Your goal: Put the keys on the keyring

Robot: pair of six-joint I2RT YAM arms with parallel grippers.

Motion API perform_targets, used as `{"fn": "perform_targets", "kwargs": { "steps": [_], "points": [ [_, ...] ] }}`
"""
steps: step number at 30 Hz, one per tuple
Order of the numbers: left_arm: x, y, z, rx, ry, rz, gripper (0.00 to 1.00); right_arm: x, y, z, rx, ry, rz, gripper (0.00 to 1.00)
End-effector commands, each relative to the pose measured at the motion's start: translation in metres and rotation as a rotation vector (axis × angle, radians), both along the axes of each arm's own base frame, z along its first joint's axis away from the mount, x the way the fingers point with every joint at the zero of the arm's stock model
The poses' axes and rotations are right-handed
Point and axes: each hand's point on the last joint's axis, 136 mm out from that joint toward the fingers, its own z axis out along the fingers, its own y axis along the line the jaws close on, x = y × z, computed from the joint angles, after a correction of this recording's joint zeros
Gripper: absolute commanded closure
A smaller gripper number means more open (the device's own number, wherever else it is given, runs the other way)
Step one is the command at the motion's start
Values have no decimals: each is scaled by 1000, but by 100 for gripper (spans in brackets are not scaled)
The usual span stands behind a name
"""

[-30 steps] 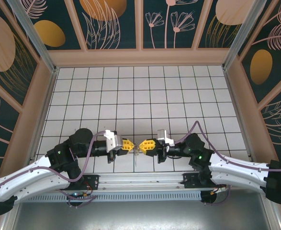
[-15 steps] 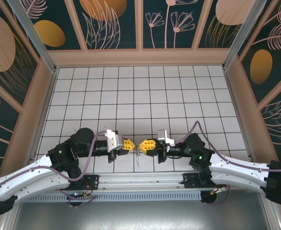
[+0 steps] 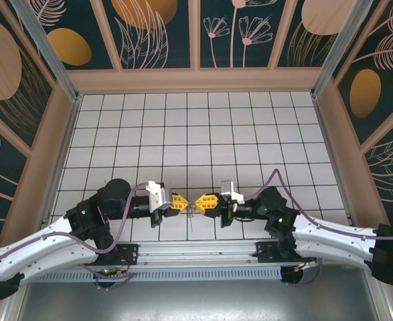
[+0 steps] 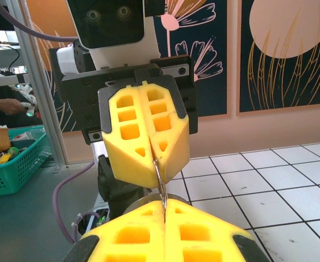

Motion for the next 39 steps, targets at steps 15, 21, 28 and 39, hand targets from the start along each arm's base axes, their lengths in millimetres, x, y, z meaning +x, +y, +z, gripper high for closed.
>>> {"fn": "perform_targets", "kwargs": {
  "steps": [15, 21, 28, 39],
  "points": [
    [-1, -1, 23, -39, -38, -12, 100, -3, -3, 9, 50, -5, 18, 100],
    [-1, -2, 22, -36, -38, -14, 100, -4, -3, 10, 57, -7, 22, 100],
    [-1, -2, 20, -34, -33, -16, 100, -2, -3, 10, 60, -5, 18, 100],
    [-1, -1, 21, -37, -36, -12, 100, 1, -6, 8, 57, 2, -7, 100]
  ]
}}
